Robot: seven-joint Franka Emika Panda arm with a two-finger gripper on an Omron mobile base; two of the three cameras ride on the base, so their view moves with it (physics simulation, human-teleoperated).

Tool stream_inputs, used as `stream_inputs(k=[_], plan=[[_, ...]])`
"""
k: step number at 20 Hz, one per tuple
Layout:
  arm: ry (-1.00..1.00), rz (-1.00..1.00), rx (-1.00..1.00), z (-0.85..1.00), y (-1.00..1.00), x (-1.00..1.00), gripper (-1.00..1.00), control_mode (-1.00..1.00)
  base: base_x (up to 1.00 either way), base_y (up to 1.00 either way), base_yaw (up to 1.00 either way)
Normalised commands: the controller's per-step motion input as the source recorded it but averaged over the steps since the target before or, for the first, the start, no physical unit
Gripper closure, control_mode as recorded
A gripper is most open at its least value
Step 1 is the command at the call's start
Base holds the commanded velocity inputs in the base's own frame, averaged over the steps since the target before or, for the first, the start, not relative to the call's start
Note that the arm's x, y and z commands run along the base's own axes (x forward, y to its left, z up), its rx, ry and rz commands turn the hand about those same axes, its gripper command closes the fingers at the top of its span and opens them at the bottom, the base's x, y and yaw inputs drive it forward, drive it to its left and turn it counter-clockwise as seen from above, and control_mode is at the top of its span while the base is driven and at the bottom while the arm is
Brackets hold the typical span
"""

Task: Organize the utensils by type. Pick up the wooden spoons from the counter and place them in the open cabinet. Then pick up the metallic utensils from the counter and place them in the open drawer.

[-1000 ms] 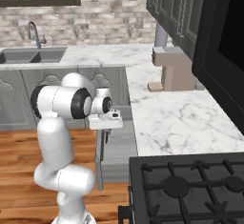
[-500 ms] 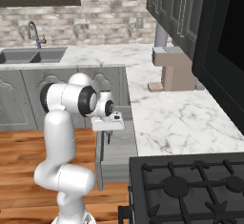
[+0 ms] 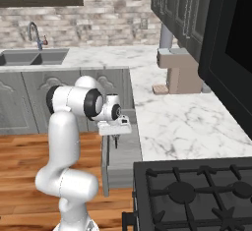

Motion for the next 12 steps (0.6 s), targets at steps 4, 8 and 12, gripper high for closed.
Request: stream_inputs(k=[4,8,12], plan=[[0.0,0.0,0.0,-0.33,0.1,0.09,1.0,-1.0,0.0,0.0,0.0],[0.0,-0.04,0.0,-0.41,0.34,0.0,1.0,-1.0,0.0,0.0,0.0],[0.0,-0.08,0.0,-0.45,0.51,0.0,1.0,-1.0,0.0,0.0,0.0]])
